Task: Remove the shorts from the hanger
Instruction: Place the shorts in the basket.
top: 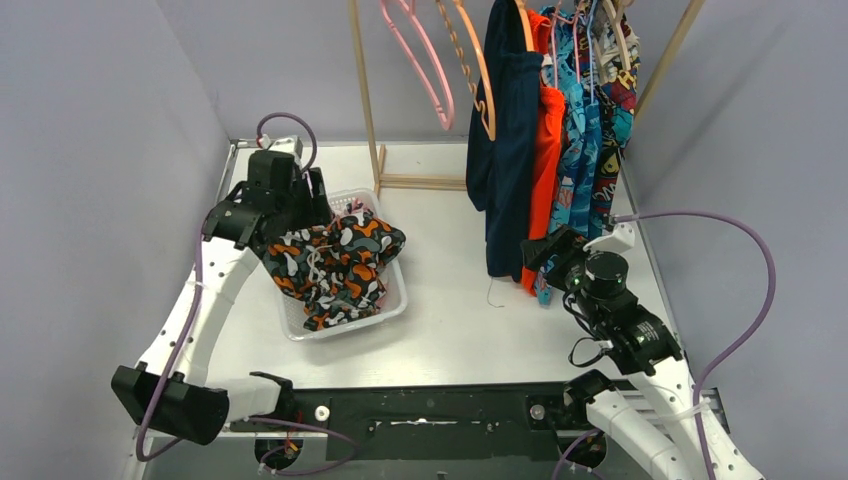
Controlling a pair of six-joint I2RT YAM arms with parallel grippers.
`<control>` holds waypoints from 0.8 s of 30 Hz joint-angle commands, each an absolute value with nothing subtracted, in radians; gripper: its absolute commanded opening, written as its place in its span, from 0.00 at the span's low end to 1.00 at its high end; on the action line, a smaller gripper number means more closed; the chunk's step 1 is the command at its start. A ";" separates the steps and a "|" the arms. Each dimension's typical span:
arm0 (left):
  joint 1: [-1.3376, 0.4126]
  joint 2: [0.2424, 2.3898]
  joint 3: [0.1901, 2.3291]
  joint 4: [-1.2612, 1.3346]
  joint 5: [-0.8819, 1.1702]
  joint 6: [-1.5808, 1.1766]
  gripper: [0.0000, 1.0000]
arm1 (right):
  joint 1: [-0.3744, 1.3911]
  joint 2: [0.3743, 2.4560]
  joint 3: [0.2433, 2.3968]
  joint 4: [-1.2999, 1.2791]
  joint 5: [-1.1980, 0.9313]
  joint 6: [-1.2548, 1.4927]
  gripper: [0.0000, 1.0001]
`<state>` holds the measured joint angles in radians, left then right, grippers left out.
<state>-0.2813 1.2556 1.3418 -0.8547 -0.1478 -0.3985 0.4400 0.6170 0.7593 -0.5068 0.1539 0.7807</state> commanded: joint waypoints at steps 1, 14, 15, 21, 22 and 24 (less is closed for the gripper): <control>-0.280 1.314 1.374 -0.747 -0.005 -0.330 0.60 | 0.442 0.607 0.790 -0.484 0.190 0.794 0.81; -0.314 1.497 0.743 -0.310 0.093 -0.658 0.11 | 0.442 0.629 0.809 -0.525 0.210 0.776 0.81; -0.312 1.476 0.737 -0.323 0.079 -0.648 0.12 | 0.442 0.628 0.807 -0.512 0.214 0.763 0.81; -0.301 1.380 0.798 -0.492 0.040 -0.573 0.19 | 0.443 0.659 0.885 -0.475 0.202 0.641 0.81; -0.301 1.357 0.812 -0.500 0.040 -0.556 0.23 | 0.442 0.669 0.904 -0.471 0.197 0.615 0.81; -0.301 1.311 0.850 -0.532 0.015 -0.521 0.33 | 0.442 0.691 0.944 -0.472 0.191 0.566 0.81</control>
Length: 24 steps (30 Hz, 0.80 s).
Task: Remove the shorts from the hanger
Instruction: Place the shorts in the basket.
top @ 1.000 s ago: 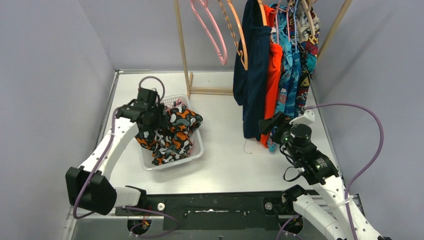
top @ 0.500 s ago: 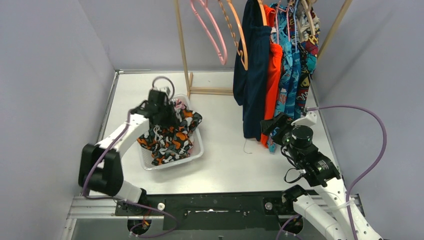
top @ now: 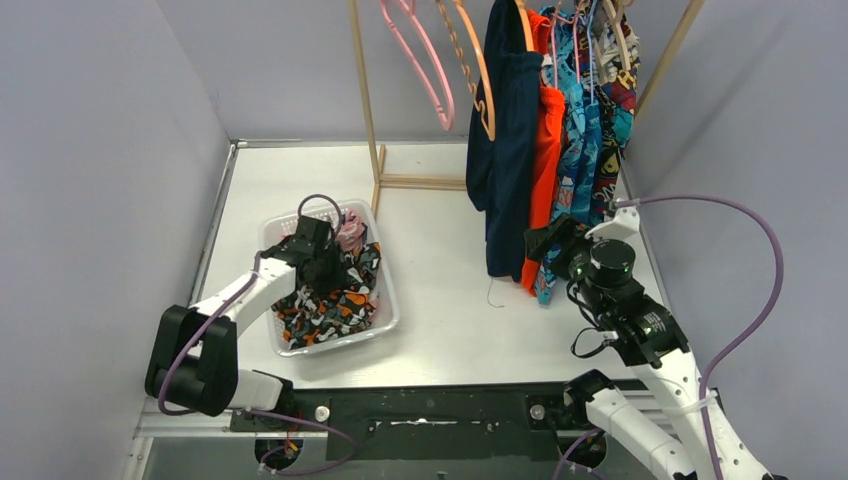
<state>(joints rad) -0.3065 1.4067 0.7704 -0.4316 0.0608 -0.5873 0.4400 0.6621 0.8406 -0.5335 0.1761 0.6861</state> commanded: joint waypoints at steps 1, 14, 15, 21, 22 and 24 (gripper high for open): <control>-0.301 1.288 0.877 -0.548 0.000 -0.502 0.38 | 0.442 0.700 0.967 -0.477 0.189 0.542 0.81; -0.179 1.100 0.950 -0.671 -0.201 -0.520 0.57 | 0.441 0.888 1.247 -0.490 0.175 0.371 0.82; -0.137 1.102 0.919 -0.652 -0.168 -0.526 0.58 | 0.440 0.913 1.274 -0.495 0.168 0.367 0.82; -0.040 1.229 0.758 -0.532 0.134 -0.524 0.53 | 0.441 1.020 1.341 -0.462 0.144 0.356 0.83; -0.040 1.259 0.754 -0.547 0.142 -0.529 0.51 | 0.440 1.036 1.356 -0.465 0.140 0.355 0.83; -0.040 1.275 0.733 -0.538 0.150 -0.533 0.50 | 0.441 1.068 1.389 -0.482 0.136 0.345 0.84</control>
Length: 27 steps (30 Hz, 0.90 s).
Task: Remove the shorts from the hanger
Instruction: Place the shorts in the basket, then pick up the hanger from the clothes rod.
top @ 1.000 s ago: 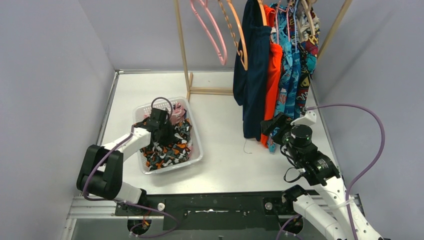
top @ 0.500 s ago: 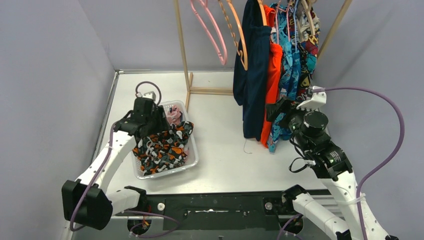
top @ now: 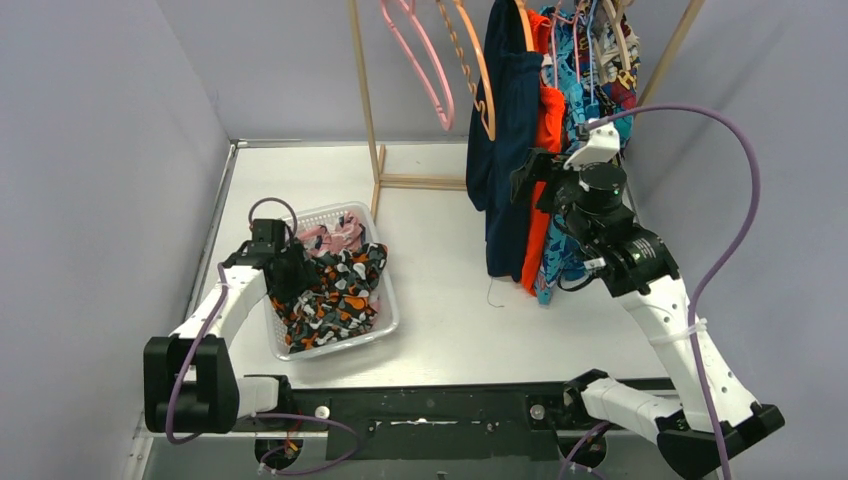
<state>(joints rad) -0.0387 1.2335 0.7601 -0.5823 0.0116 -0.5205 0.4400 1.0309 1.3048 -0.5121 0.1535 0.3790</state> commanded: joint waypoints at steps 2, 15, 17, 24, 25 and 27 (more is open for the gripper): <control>-0.037 1.263 0.730 -0.517 0.167 -0.526 0.50 | 0.440 1.088 1.416 -0.491 0.151 0.345 0.84; -0.037 1.018 0.875 -0.487 0.080 -0.431 0.71 | 0.426 1.239 1.657 -0.540 0.168 0.296 0.83; -0.037 0.987 0.858 -0.463 0.073 -0.411 0.72 | 0.421 1.277 1.711 -0.562 0.151 0.290 0.82; -0.038 0.908 0.756 -0.398 0.099 -0.384 0.73 | 0.388 1.393 1.853 -0.606 0.117 0.295 0.71; -0.038 0.900 0.744 -0.397 0.101 -0.377 0.73 | 0.384 1.412 1.880 -0.623 0.109 0.295 0.71; -0.047 0.885 0.731 -0.399 0.092 -0.374 0.73 | 0.377 1.446 1.930 -0.649 0.096 0.293 0.68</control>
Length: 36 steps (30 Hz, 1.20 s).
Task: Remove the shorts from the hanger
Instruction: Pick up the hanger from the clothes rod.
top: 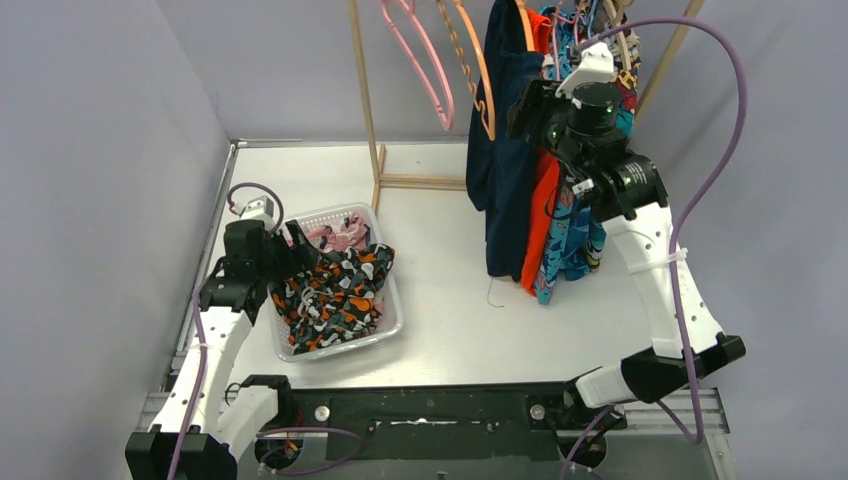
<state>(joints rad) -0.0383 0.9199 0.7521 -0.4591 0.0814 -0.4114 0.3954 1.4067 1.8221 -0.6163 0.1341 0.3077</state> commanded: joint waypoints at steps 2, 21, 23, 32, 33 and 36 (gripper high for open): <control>-0.053 0.876 0.730 -0.388 0.085 -0.370 0.73 | 0.373 1.475 1.970 -0.677 0.097 0.295 0.66; -0.055 0.864 0.712 -0.344 0.110 -0.363 0.73 | 0.365 1.658 2.161 -0.686 0.171 0.184 0.25; -0.055 0.864 0.710 -0.340 0.113 -0.365 0.73 | 0.365 1.650 2.154 -0.674 0.176 0.185 0.14; -0.055 0.861 0.710 -0.335 0.117 -0.364 0.73 | 0.365 1.580 2.030 -0.471 0.179 0.142 0.00; -0.055 0.859 0.708 -0.335 0.118 -0.365 0.73 | 0.364 1.570 2.007 -0.436 0.176 0.129 0.00; -0.055 0.856 0.707 -0.337 0.115 -0.365 0.73 | 0.365 1.545 1.947 -0.340 0.174 0.100 0.00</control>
